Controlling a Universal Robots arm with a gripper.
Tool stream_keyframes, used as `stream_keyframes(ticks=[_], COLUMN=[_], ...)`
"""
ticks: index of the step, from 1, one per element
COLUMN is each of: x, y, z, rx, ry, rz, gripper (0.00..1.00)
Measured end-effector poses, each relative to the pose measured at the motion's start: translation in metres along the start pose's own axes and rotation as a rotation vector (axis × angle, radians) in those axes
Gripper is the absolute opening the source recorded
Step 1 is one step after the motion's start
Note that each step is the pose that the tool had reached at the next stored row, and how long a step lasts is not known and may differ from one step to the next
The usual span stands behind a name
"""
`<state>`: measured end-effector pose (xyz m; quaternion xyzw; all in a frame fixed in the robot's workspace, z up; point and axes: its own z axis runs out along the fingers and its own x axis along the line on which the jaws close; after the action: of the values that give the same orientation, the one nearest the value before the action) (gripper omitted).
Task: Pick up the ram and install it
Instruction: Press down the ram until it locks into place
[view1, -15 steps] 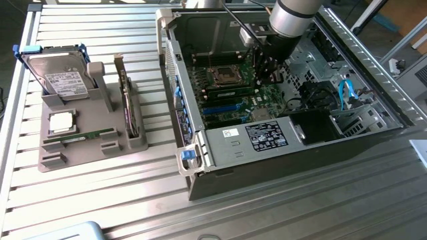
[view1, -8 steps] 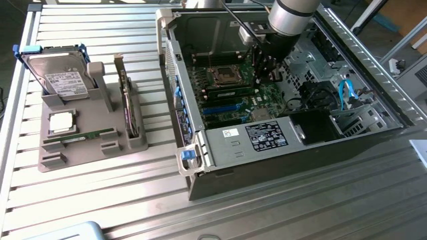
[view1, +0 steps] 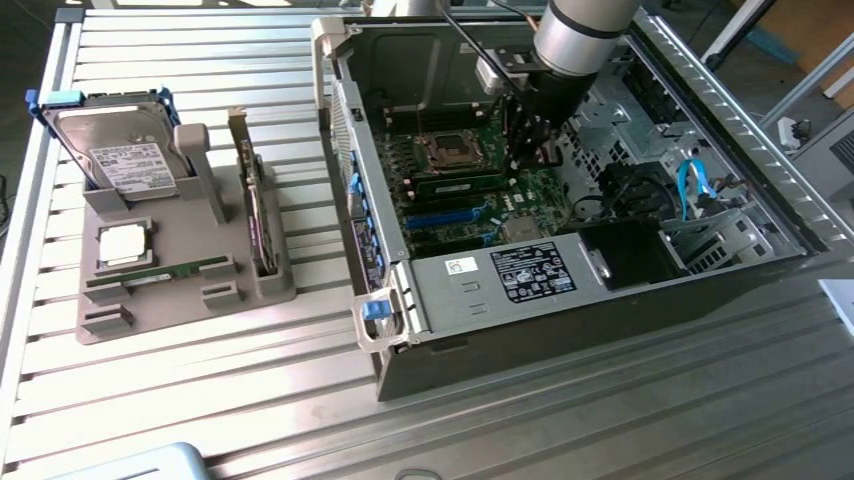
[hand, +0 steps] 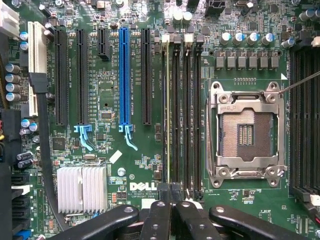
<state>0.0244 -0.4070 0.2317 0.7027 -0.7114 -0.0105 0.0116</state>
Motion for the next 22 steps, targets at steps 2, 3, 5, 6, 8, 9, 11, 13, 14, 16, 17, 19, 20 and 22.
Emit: stream_keyframes(ticks=[2,3,5,6,8,9,11,13,14,16,17,19,20,22], x=[0.000,0.000,0.000,0.000,0.000,0.000,0.000,0.000,0.000,0.000,0.000,0.000,0.000,0.000], y=[0.0000,0.0000,0.0000,0.0000,0.0000,0.0000,-0.0001,-0.0001,-0.0001,-0.0001,0.0000,0.0001,0.0002,0.0004], z=[0.0001,0.0001,0.0002,0.0004,0.0009,0.0012,0.0015,0.0018,0.0019,0.0020,0.0012,-0.0037,-0.0070,-0.0122], rx=[0.0000,0.0001,0.0000,0.0001,0.0000,0.0001,0.0001,0.0000,0.0000,0.0000,0.0002,0.0001,0.0001,0.0001], ry=[-0.0002,-0.0001,-0.0001,-0.0001,0.0000,-0.0001,0.0000,-0.0001,0.0000,-0.0002,-0.0008,-0.0004,-0.0005,-0.0003], rz=[0.000,0.000,0.000,0.000,0.000,0.000,0.000,0.000,0.000,0.000,0.000,0.000,0.000,0.000], gripper=[0.11,0.11,0.11,0.11,0.11,0.11,0.11,0.11,0.11,0.11,0.11,0.11,0.11,0.11])
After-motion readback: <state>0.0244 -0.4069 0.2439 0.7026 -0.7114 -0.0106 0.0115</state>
